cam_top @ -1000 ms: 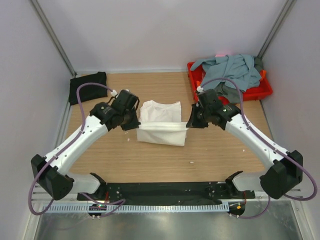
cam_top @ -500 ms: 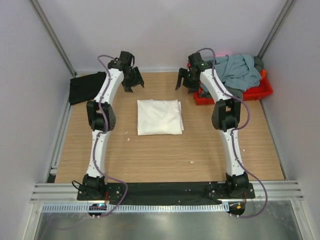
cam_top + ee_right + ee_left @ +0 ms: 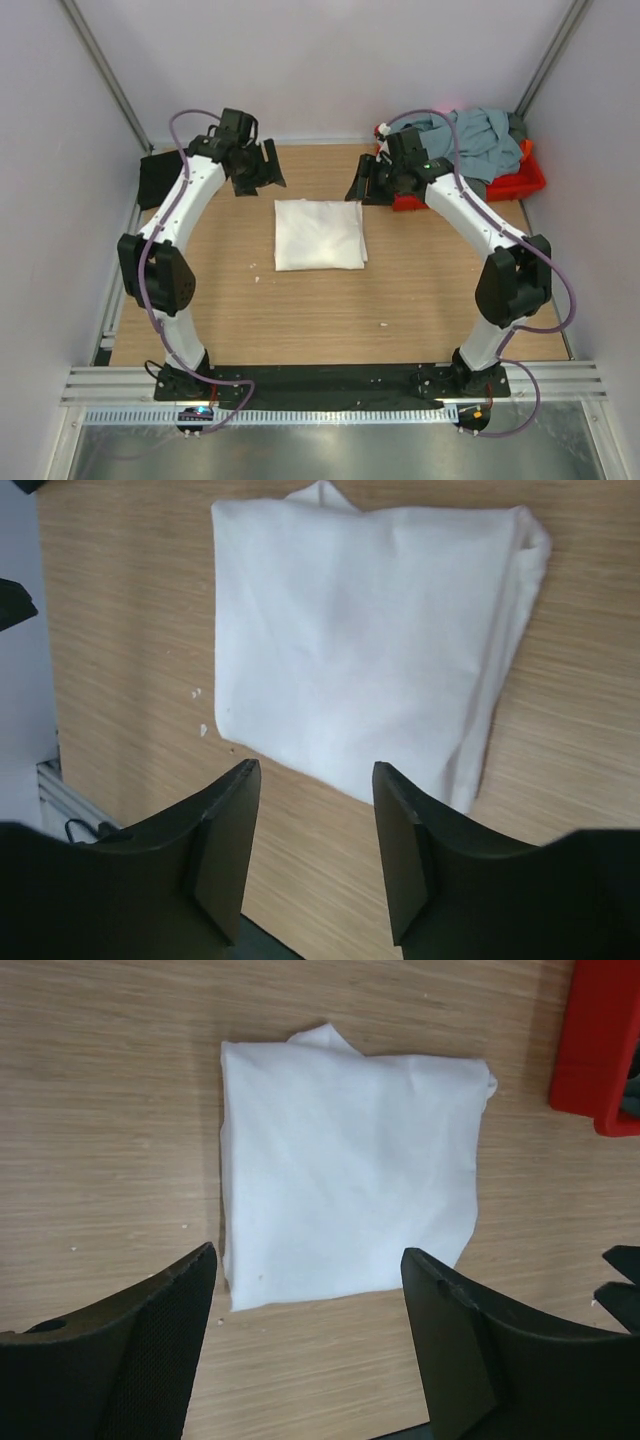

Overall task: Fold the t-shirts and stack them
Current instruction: Neatly place the folded tshirt to the corner

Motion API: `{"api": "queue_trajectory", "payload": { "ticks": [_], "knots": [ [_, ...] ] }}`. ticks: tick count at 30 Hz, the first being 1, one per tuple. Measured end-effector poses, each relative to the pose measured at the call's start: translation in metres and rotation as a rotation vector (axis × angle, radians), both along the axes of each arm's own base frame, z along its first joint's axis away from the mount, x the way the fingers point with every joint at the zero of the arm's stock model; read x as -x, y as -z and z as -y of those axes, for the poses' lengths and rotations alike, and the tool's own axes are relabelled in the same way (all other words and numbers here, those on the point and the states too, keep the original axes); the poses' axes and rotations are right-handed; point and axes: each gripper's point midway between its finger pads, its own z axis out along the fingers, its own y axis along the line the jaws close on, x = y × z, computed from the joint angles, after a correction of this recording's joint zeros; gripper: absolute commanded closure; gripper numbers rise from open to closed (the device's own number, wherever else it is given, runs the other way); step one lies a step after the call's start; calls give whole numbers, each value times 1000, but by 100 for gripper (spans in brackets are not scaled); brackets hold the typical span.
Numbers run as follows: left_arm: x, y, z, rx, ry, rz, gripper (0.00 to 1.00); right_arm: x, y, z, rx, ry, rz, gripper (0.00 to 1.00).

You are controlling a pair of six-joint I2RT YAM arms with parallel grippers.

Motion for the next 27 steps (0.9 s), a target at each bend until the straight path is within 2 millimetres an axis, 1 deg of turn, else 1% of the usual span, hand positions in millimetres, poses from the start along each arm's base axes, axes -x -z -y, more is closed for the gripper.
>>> {"api": "queue_trajectory", "payload": {
  "ticks": [1,2,3,4,6,7,8,10,11,16,17,21,23,24,27],
  "knots": [
    [7,1,-2,-2,5,3,25,4,4,-8,-23,-24,-6,50],
    [13,7,-5,-5,9,-4,25,5,13,-17,-44,-49,-17,61],
    [19,19,-7,-8,13,-17,25,8,22,-23,-56,-69,-34,66],
    [24,33,-9,-14,17,-41,25,11,35,-30,-69,-94,-62,73],
    [36,67,-12,-25,26,-104,25,13,63,-42,-88,-139,-113,80],
    [43,83,-13,-30,29,-137,25,14,77,-46,-92,-156,-140,85],
    [51,96,-15,-35,32,-170,25,15,92,-46,-82,-167,-170,86],
    [61,109,-17,-42,38,-205,25,17,117,-43,-49,-172,-209,88],
    [62,112,-17,-44,42,-210,25,19,126,-39,-31,-169,-222,88],
    [52,110,-15,-46,66,-156,25,50,175,-4,98,-118,-310,90],
    [50,110,-15,-47,70,-146,25,54,178,-3,92,-116,-319,90],
    [44,110,-17,-57,68,-119,26,55,179,4,105,-98,-286,91],
    [42,112,-17,-62,64,-112,29,55,179,5,106,-94,-270,91],
    [40,115,-18,-65,60,-109,30,55,179,5,105,-93,-263,91],
    [34,126,-16,-62,55,-104,35,55,180,5,98,-94,-250,91]
  ]
}}
